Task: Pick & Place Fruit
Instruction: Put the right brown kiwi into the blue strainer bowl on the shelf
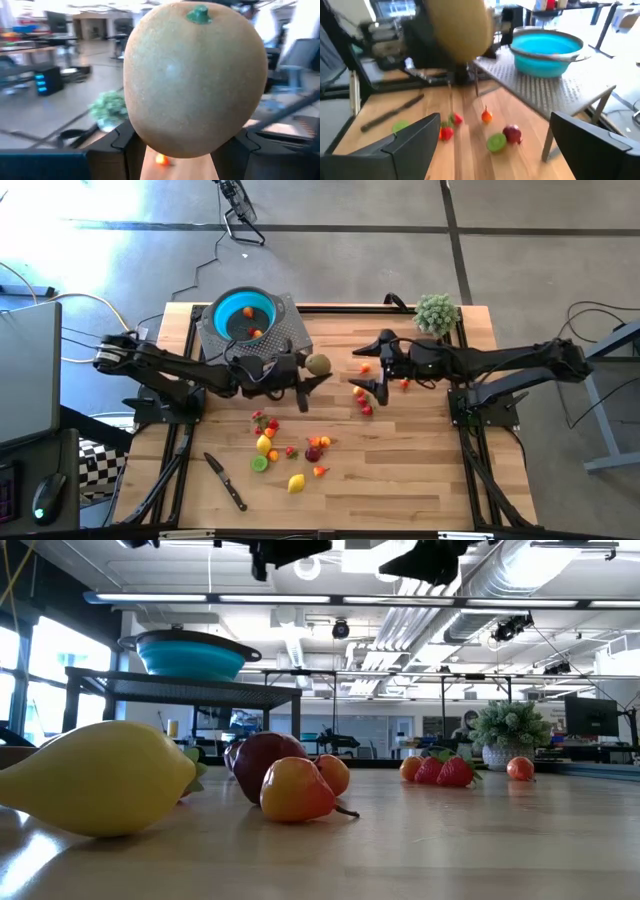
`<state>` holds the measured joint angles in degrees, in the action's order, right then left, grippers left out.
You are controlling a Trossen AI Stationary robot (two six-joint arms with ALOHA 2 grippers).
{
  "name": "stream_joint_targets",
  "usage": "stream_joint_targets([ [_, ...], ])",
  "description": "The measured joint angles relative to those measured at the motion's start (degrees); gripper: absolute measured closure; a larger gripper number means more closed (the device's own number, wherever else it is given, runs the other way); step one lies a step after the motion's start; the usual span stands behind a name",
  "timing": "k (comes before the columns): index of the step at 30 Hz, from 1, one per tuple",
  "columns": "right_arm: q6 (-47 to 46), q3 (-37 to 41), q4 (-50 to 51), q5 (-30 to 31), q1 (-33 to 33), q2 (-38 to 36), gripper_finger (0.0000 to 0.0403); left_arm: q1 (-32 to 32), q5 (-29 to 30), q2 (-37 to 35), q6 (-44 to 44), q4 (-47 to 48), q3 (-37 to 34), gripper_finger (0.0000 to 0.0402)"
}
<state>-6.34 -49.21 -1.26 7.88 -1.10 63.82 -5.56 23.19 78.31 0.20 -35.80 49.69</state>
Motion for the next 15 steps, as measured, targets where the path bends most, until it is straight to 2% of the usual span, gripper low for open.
stream_joint_targets([
  [7, -0.81, -0.02, 1.44, -0.05, 0.0, -0.12, 0.0034, 4.4, 7.09, -5.48, -1.27, 9.15, 0.0, 0.0226],
  [15, -0.93, 0.0, 3.55, -0.09, -0.02, 0.27, 0.0034, 11.79, 9.04, -10.32, -5.12, 18.96, 0.0, 0.0226],
])
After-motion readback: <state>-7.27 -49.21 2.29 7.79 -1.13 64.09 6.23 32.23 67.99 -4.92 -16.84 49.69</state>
